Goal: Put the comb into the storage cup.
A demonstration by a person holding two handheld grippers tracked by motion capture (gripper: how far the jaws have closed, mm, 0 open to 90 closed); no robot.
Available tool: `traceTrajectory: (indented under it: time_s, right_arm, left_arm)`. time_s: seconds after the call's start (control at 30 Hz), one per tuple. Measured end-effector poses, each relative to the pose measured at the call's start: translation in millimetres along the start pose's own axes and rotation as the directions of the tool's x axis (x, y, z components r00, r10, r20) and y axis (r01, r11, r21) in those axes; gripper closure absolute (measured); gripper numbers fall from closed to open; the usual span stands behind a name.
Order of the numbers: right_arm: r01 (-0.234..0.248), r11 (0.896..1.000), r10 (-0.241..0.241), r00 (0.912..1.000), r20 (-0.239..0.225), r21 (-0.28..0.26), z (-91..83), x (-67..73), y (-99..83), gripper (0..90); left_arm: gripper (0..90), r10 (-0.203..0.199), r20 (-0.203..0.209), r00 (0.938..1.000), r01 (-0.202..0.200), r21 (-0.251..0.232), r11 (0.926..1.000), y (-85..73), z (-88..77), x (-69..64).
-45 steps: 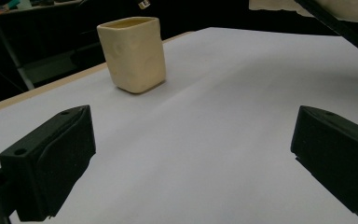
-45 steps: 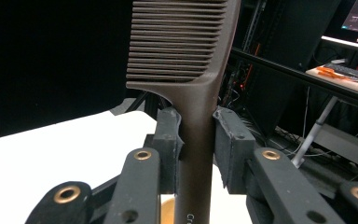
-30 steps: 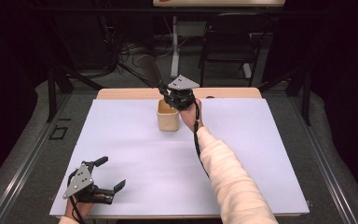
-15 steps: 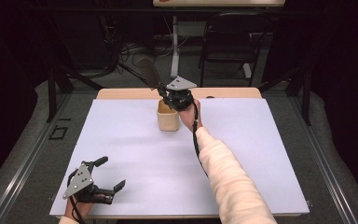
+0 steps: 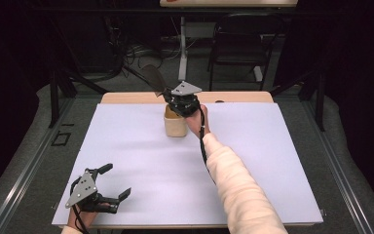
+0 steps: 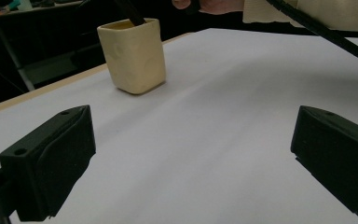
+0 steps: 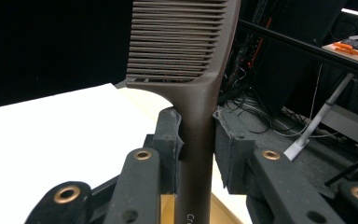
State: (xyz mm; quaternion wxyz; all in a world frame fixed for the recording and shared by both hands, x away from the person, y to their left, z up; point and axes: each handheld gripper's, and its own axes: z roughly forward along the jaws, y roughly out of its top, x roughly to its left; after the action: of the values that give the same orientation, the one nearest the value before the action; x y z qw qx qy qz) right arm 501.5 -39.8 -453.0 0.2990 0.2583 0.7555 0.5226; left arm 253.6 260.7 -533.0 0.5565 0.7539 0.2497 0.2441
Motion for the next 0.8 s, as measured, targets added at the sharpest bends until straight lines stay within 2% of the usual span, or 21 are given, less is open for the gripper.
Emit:
traceTrajectory:
  time_s: [0.8]
  right_arm:
    - [-0.012,0.999,0.012,0.9999,-0.004,0.038,3.7,-2.3,-6.6,72.1]
  left_arm:
    - [0.0,-0.002,-0.001,1.0,0.002,0.0,1.0,-0.2,0.0,0.0]
